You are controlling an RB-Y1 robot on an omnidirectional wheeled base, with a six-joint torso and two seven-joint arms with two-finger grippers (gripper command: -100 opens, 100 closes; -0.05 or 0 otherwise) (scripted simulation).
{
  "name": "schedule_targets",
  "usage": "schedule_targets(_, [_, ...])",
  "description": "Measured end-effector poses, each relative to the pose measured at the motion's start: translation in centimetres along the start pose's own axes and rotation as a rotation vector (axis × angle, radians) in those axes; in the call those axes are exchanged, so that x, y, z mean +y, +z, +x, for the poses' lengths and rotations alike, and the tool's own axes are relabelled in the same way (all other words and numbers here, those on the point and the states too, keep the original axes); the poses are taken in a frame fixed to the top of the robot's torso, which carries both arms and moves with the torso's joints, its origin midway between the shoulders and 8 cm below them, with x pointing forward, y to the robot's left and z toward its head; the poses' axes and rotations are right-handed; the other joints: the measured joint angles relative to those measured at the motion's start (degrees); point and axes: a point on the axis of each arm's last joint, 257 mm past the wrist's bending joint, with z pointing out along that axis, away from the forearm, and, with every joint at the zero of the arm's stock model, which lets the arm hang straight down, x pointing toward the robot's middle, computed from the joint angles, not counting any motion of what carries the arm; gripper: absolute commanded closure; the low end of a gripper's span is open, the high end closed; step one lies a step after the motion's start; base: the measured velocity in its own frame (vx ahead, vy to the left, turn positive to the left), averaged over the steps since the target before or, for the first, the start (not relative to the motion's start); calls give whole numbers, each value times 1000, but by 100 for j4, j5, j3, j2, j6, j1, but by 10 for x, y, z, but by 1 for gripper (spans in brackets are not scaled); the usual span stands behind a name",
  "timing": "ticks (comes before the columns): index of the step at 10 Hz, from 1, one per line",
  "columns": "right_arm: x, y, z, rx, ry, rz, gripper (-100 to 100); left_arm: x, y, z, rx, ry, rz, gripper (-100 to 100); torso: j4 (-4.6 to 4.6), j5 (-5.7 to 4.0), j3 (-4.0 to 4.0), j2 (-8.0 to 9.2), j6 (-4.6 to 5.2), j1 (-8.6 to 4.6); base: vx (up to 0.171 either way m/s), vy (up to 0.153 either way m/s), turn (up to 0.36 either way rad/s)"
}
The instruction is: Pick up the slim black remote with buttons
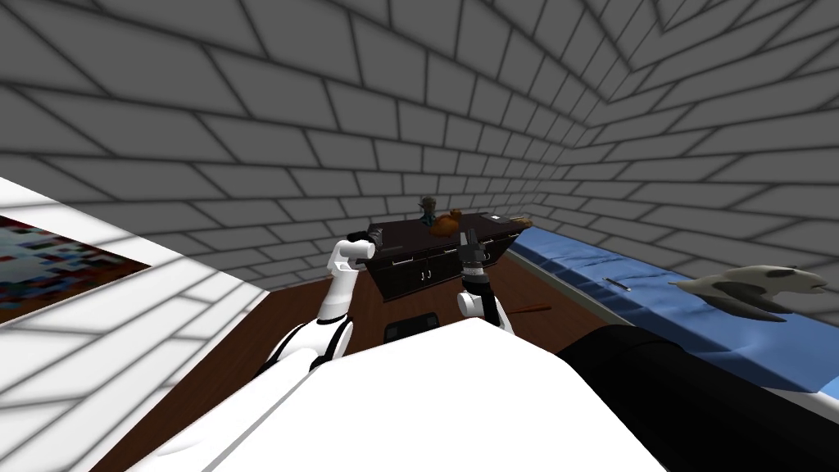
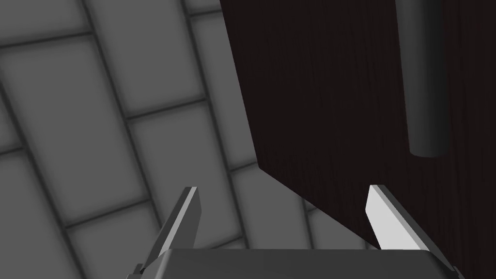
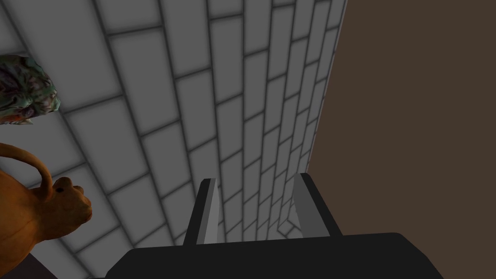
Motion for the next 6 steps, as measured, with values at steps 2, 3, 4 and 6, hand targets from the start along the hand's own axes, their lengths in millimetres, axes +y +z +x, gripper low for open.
schedule_targets(2, [0,0,0,0,0,0,0,8,3,-2,-5,-1,-55,-100,0,-1,0,-1,1,-2,47,-28,-4])
schedule_targets(3, [0,0,0,0,0,0,0,14,4,-4,-8,-3,-85,-100,-1,-1,-1,-2,0,-2,24,-12,2])
schedule_targets(4, [0,0,0,0,0,0,0,19,4,-4,-10,-3,-109,-100,1,0,2,4,0,2,52,-35,-3])
schedule_targets(6, [0,0,0,0,0,0,0,28,7,-8,-16,-7,-174,-100,-1,-1,-3,-5,0,-3,62,-33,3])
